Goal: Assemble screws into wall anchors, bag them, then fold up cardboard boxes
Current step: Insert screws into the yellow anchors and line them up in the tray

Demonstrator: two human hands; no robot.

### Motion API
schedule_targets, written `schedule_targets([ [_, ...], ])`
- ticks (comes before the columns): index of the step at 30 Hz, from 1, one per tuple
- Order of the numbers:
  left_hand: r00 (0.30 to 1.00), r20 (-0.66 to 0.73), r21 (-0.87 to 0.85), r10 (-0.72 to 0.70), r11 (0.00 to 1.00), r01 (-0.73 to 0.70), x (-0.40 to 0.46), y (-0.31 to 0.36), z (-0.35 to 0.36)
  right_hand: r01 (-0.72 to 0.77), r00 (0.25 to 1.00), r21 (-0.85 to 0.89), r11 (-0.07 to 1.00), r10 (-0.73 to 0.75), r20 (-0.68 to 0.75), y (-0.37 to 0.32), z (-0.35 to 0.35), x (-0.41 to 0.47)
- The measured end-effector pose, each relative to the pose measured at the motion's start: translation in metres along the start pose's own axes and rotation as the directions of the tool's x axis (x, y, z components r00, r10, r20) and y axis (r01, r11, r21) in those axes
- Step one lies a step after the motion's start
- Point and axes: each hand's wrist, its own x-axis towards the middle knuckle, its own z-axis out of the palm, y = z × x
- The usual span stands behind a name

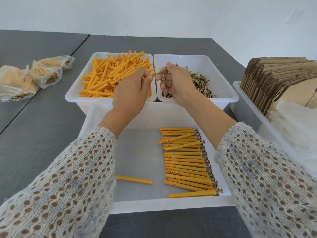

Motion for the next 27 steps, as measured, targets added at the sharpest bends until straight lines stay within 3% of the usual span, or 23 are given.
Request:
schedule_targets([
  [3,1.0,0.002,-0.009,-0.015,1.0,0.015,0.0,0.001,-0.001,0.015,0.999,-0.026,1.0,-0.013,0.048,-0.001,0.0,-0.002],
  [7,1.0,0.012,0.012,-0.016,1.0,0.016,-0.001,0.002,-0.001,0.138,0.986,-0.229,0.964,-0.111,0.127,0.001,0.003,-0.005],
  [13,0.998,-0.027,-0.167,0.054,0.984,-0.057,-0.001,0.006,-0.004,0.222,0.968,-0.375,0.9,-0.158,0.195,0.002,0.007,-0.009],
  [16,0.997,-0.047,-0.235,0.067,0.969,-0.076,-0.001,0.009,-0.005,0.186,0.974,-0.323,0.928,-0.131,0.186,-0.002,0.008,-0.01],
  [20,0.994,-0.057,-0.296,0.089,0.95,-0.102,-0.001,0.013,-0.005,0.088,0.989,-0.128,0.988,-0.071,0.13,-0.005,0.003,-0.006],
  [27,0.991,0.029,-0.309,0.129,0.944,-0.114,-0.005,0.023,-0.004,0.012,0.999,0.03,0.999,-0.014,0.048,-0.003,-0.003,0.002],
])
